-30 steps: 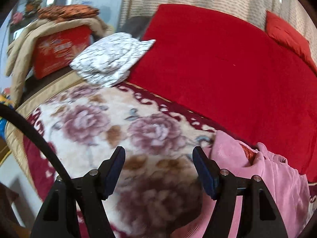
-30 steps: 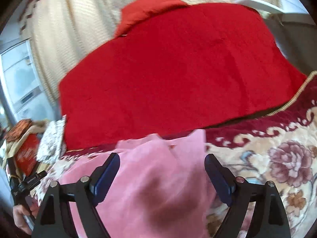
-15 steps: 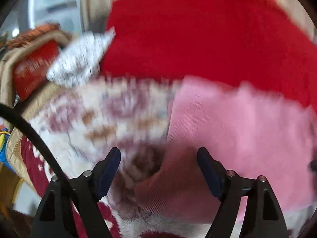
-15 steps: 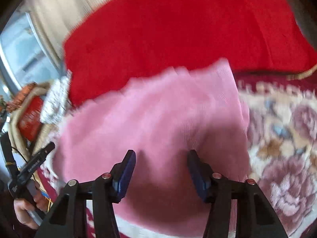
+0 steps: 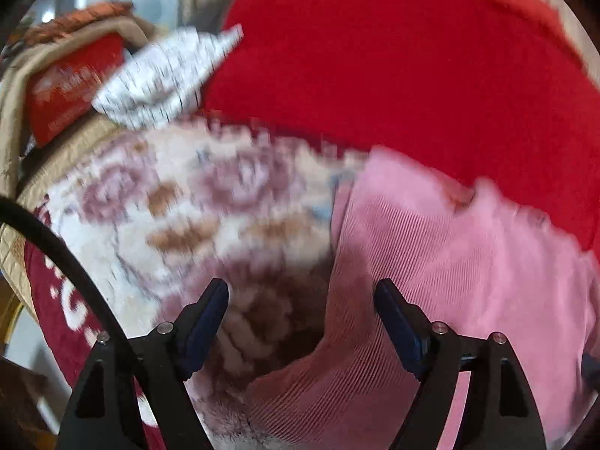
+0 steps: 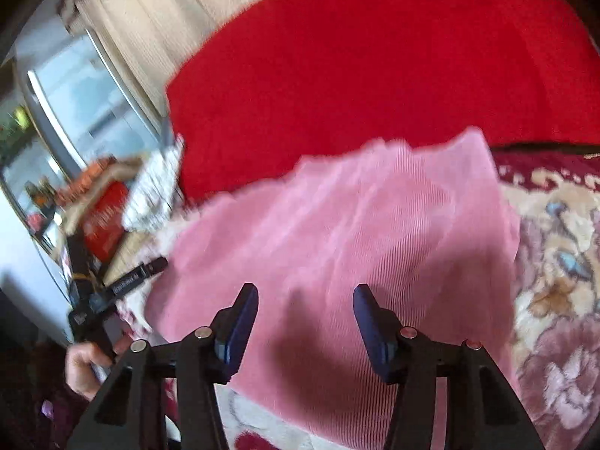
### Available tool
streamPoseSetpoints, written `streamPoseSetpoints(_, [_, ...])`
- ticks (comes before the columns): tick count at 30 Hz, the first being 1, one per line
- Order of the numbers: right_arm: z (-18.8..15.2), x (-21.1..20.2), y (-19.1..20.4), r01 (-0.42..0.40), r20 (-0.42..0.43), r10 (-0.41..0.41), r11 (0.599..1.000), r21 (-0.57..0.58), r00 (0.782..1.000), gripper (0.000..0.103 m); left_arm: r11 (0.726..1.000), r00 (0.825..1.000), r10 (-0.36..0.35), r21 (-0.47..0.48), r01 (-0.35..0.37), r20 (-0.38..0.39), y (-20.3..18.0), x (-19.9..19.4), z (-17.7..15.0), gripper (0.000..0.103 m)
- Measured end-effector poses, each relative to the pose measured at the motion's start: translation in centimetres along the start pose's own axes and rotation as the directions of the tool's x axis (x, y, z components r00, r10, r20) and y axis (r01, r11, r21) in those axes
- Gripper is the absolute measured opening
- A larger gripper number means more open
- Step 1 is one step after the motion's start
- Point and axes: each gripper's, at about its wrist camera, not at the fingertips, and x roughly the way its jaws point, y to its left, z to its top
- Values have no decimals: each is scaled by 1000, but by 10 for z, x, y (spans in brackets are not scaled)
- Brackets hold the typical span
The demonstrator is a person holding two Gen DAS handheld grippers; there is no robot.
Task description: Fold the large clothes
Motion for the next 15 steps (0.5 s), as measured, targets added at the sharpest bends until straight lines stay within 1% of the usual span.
streamPoseSetpoints(1, [-1, 10, -2, 14, -51, -14, 1000, 7, 999, 56, 999, 1000, -22, -32, 22, -4, 5, 0, 0, 82])
streamPoseSetpoints(2, [-3, 17, -5, 13, -69, -12, 1000, 12, 998, 56, 998, 999, -34, -56, 34, 5, 10, -4, 0, 82])
streamPoseSetpoints(3, [-1, 14, -5, 7, -52, -7, 1000, 10, 999, 56, 996, 999, -43, -76, 45, 20, 16, -9, 0, 82])
streamPoseSetpoints(6, [0, 12, -8, -15, -52, 15, 1000, 8, 999, 56, 986, 996, -63, -147, 72, 65, 36, -27, -5, 82])
streamPoseSetpoints(8, [-2, 10, -10, -25, -43, 26, 1000, 8, 999, 56, 970, 991, -109, -210, 123, 77, 49, -38, -15, 82])
streamPoseSetpoints(9, [-2, 9, -9, -22, -43, 22, 1000, -11, 999, 56, 960, 987, -139, -234, 154, 80, 53, -43, -21, 82])
streamPoseSetpoints(10, [-2, 9, -8, -20, -43, 19, 1000, -23, 999, 56, 943, 979, -186, -266, 202, 85, 56, -50, -29, 82])
streamPoseSetpoints(12, [-3, 8, -7, -23, -41, 21, 999, -34, 999, 56, 916, 964, -252, -301, 266, 86, 56, -58, -43, 82])
streamPoseSetpoints(15, [-4, 9, -6, -36, -43, 35, 999, -27, 998, 56, 862, 936, -348, -374, 343, 56, 48, -60, -68, 82])
